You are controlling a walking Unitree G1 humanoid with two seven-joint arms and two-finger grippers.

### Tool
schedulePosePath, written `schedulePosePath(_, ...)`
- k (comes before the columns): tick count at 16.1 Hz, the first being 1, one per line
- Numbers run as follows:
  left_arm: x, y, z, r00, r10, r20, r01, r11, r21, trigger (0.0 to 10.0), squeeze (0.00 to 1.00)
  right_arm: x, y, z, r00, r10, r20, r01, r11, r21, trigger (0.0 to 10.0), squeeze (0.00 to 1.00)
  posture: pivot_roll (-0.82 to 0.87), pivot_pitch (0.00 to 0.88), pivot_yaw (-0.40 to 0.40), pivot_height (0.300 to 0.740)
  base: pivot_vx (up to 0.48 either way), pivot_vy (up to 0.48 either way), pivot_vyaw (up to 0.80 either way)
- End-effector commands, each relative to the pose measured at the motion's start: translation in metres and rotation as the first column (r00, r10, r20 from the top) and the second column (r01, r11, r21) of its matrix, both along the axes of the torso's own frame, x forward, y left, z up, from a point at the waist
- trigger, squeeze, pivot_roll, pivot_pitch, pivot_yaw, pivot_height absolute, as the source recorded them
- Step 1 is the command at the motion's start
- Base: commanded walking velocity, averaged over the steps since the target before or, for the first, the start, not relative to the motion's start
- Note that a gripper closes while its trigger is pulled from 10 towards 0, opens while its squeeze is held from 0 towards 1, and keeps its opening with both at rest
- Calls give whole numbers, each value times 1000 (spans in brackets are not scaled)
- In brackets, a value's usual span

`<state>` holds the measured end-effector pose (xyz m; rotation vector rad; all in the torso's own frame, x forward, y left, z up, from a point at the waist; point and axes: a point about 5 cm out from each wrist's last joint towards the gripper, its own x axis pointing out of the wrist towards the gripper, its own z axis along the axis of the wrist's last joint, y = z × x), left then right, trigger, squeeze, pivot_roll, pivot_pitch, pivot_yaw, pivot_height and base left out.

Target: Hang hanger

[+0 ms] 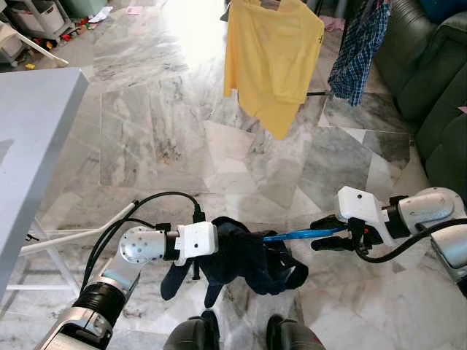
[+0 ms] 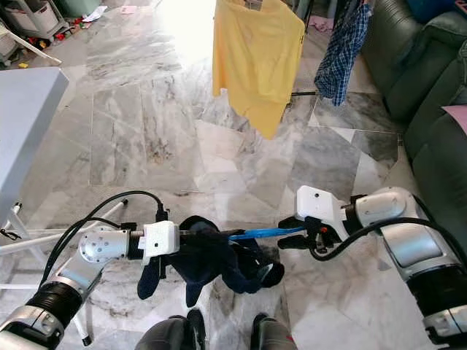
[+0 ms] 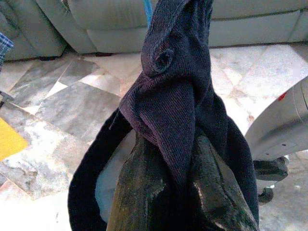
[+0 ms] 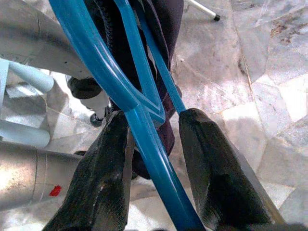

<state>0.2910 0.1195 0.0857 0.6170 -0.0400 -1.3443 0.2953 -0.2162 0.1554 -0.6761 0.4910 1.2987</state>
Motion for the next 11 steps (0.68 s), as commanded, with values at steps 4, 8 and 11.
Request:
schedulePosePath(4,5,11,4,999,34,5,-34,999,0,10000,0,18,-2,-2,969,-101,227,113,993,-41,10000,0,-120,238,78,740,0,0,0)
schedulePosePath(8,3,10,2,1000,28,0,-28,1000,-2,10000,0,27,7,4,929,-180,325,164,984,75,10000,1000,-119,241,76,740,0,0,0)
schedulePosePath(11,2,10,1,1000,26,-2,-26,1000,-1,10000,0,31,9,9,923,-187,336,160,981,107,10000,1000,-120,242,74,740,0,0,0)
